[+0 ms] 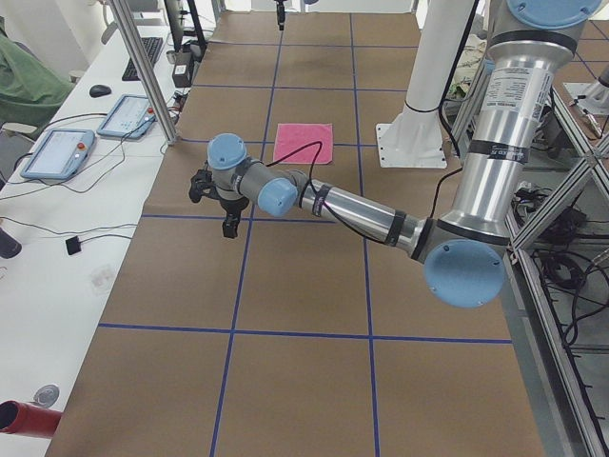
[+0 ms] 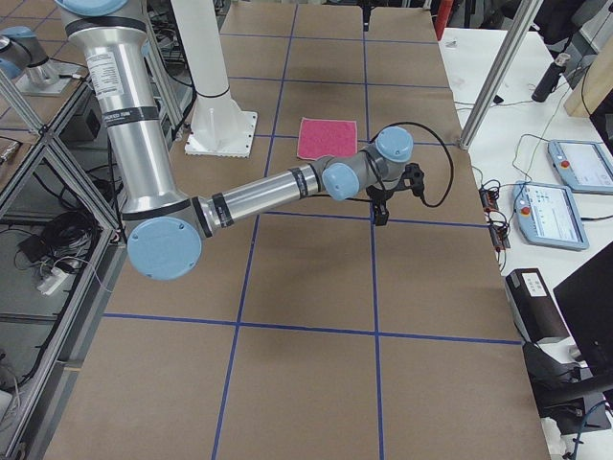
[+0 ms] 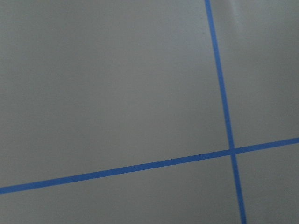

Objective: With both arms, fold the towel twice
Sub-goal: 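Move both grippers toward opposite side edges of the pink towel, then lower both grippers onto the towel's side edges nearest the robot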

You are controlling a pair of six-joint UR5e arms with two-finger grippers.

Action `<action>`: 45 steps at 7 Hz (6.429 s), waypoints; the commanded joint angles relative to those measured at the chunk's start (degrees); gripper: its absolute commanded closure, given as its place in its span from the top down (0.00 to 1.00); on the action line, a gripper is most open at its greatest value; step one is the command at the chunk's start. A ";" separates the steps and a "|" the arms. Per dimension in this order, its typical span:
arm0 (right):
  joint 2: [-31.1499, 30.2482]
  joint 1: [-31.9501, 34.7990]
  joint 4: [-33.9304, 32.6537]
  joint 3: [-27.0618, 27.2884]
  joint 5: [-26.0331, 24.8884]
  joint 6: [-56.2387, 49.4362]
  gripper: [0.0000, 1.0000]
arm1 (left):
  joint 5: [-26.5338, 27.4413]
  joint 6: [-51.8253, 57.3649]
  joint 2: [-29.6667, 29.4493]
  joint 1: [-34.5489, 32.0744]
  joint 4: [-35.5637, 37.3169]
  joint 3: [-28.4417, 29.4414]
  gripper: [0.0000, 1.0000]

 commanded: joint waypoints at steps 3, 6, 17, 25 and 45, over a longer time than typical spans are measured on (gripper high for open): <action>4.65 -10.80 9.34 1.08 -2.06 26.10 0.98 | 10.37 -45.23 -8.72 18.80 -11.25 -1.41 1.00; 4.13 -21.32 19.22 2.85 -9.24 40.50 0.99 | 24.51 -60.31 -9.78 36.02 -11.08 -5.99 1.00; 4.92 -30.33 24.64 3.10 -14.03 49.16 0.99 | 31.14 -61.92 -11.54 44.95 -10.99 -0.29 0.77; 5.71 -30.16 24.55 3.10 -13.94 49.16 0.99 | 32.64 -61.92 -12.08 45.92 -10.99 0.07 0.20; 8.17 -43.78 24.38 -0.15 -27.65 64.11 0.85 | 32.38 -62.19 -12.52 45.65 -10.90 -0.81 0.00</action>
